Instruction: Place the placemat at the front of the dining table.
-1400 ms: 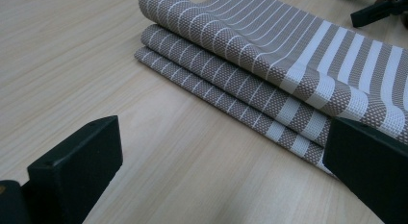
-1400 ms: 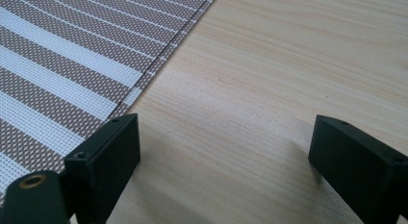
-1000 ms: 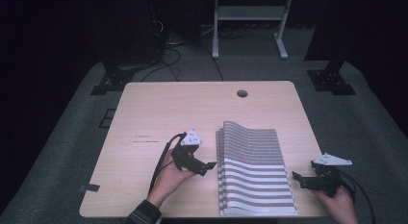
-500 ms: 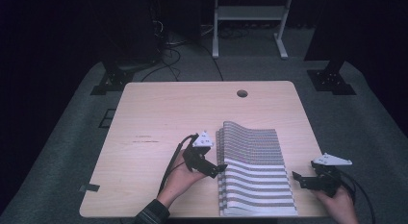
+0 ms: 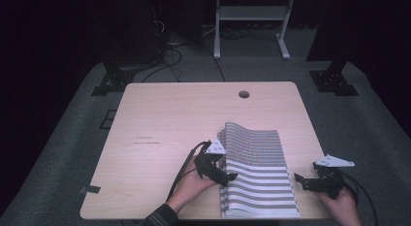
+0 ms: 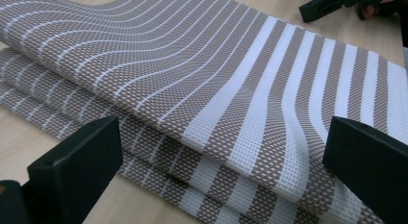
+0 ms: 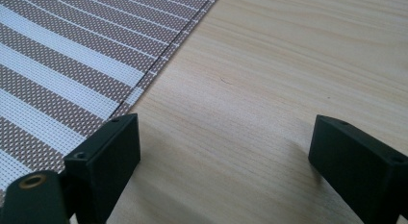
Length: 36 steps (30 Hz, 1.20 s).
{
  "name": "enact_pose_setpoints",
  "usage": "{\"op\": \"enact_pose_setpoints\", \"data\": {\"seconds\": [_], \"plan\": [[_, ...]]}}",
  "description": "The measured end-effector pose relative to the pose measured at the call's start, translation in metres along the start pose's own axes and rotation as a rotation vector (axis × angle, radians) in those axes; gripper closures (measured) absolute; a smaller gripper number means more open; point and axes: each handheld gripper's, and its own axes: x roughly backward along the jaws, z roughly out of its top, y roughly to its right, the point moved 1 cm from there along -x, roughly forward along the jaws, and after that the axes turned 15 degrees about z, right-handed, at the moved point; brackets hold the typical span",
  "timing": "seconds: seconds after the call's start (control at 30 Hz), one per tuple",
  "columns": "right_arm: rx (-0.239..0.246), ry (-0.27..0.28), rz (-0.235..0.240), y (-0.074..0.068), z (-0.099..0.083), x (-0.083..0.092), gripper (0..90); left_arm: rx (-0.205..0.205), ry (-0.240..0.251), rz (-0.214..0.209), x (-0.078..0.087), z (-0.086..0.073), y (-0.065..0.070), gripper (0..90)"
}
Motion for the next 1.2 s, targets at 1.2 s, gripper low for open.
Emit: {"op": "enact_pose_setpoints", "data": {"seconds": [1.2], "plan": [[0.0,0.0,0.001,0.0,0.0,0.0,9.5,-0.046,-0.075,0.038,-0.007,-0.011,0.012,22.5]]}}
